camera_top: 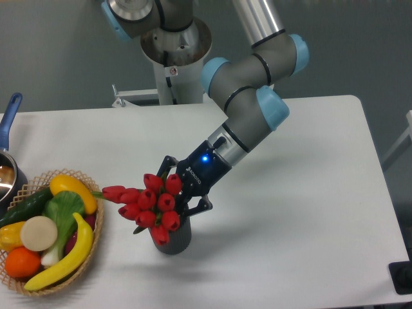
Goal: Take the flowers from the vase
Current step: 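Lift the gripped tulips upward out of the gray vase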
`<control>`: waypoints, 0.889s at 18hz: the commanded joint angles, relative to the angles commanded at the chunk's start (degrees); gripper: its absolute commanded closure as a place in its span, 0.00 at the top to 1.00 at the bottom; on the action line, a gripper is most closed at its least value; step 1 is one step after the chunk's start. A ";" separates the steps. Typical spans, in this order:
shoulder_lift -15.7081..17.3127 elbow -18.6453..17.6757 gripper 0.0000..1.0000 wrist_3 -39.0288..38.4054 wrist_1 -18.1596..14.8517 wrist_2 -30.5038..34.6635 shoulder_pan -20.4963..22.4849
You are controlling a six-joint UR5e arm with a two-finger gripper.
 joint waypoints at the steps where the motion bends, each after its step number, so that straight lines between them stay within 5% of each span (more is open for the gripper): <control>1: 0.44 0.00 0.44 -0.62 0.00 -0.35 0.00; 16: 3.26 2.81 0.45 -5.02 0.09 -2.55 0.00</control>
